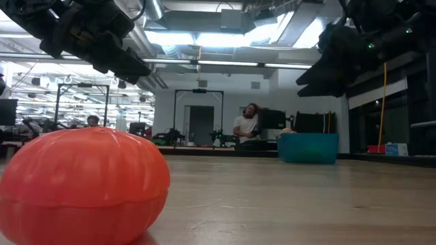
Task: Pick and placing Produce into tupperware
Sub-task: Put the orange pumpkin into the blue bin
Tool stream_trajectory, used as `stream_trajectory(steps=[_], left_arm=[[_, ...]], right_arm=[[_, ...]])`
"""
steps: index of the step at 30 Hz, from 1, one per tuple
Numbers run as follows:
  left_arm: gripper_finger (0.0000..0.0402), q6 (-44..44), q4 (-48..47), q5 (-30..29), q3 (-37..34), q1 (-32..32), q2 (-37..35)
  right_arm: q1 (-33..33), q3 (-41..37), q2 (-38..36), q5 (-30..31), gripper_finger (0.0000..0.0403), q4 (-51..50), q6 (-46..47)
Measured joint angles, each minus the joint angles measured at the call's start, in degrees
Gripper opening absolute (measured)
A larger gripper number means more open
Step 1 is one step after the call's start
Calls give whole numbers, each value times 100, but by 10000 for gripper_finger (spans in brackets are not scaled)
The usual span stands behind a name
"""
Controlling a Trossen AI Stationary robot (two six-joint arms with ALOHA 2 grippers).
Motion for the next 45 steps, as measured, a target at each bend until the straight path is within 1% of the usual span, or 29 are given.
stream_trajectory(steps=[3,11,14,17,21,23,28,33,38,41,45], left_arm=[[63,-163,-1,-2,0,0,0],[45,-235,-75,26,0,-29,0],[35,-386,-180,51,0,-220,0],[23,-387,-215,-13,0,-597,0],[4,-425,-252,-540,0,-1214,0],[2,-510,-255,-847,0,-1555,0],[3,-824,-353,-1868,77,-2394,0],[5,-1454,-686,-2384,412,-3086,0],[14,-1486,-689,-2791,523,-3621,19],[17,-1717,-684,-3191,611,-3873,292],[25,-1755,-702,-3293,915,-4041,1111]], right_arm=[[0,0,0,-7,284,1,-156],[-2,0,2,-25,284,1,169],[2,0,2,-33,284,1,169],[2,0,2,-34,284,14,175],[2,0,4,-141,284,79,171],[2,0,4,-190,284,148,171],[4,2,4,-200,284,156,178],[4,2,4,-234,284,155,203],[4,2,4,-239,284,154,307],[4,2,4,-244,284,152,381],[4,2,4,-247,284,152,458]])
